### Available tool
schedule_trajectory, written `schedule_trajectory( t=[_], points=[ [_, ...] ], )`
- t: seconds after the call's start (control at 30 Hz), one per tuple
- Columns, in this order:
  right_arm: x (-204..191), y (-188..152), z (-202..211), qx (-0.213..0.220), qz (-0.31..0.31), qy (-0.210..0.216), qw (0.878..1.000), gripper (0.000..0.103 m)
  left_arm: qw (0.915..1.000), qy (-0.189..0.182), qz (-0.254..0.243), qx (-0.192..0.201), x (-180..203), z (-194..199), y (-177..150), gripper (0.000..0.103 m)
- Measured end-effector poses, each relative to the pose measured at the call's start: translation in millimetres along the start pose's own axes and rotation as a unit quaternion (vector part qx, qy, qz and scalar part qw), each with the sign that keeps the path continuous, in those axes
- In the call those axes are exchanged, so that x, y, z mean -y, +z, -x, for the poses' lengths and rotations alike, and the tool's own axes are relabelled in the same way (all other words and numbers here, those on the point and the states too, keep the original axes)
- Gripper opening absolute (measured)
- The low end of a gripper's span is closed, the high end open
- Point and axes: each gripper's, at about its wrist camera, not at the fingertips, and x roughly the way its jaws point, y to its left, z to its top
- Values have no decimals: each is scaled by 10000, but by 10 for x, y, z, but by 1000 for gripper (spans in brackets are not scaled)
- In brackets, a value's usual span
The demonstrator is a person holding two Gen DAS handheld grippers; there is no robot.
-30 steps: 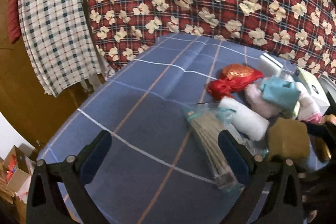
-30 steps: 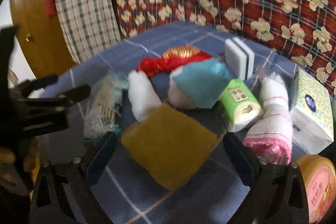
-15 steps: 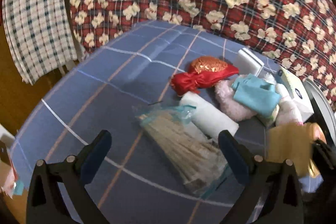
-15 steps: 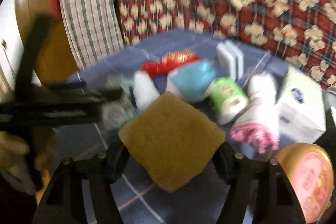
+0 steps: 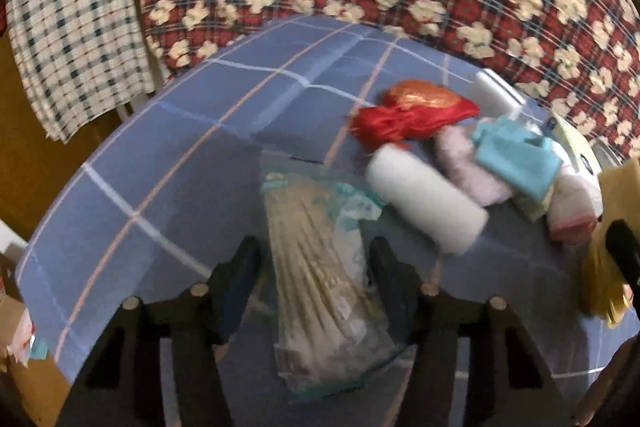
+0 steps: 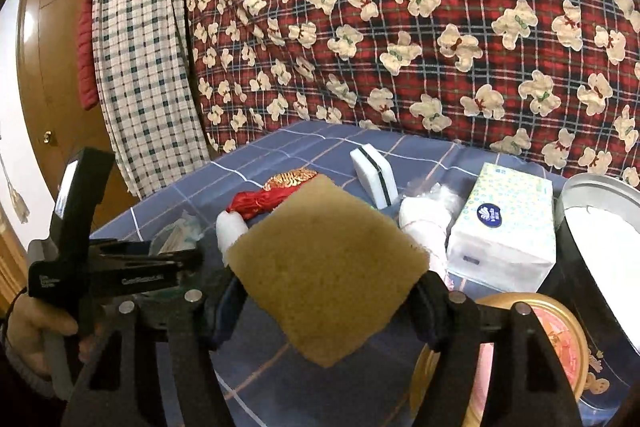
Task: Organize soft objects
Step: 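Carry the sponge and bagged sticks to the metal basin and release both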
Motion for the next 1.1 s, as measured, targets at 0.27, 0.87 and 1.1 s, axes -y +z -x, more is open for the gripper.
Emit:
schedule_trajectory(
  t=[0.27,0.87,1.1],
  points=[
    [-81,-65,21,70,171,-76,9998,72,9991,290,0,310,-20,-6,-33,39],
    [137,2,454,1034,172,-548,9930,72,9777,-654,-843,1811,791,641,-3,37],
    [540,-56,829,1549,282,-1514,9759,72,9679,-1033,-1166,1971,1308,712,22,37]
  ],
)
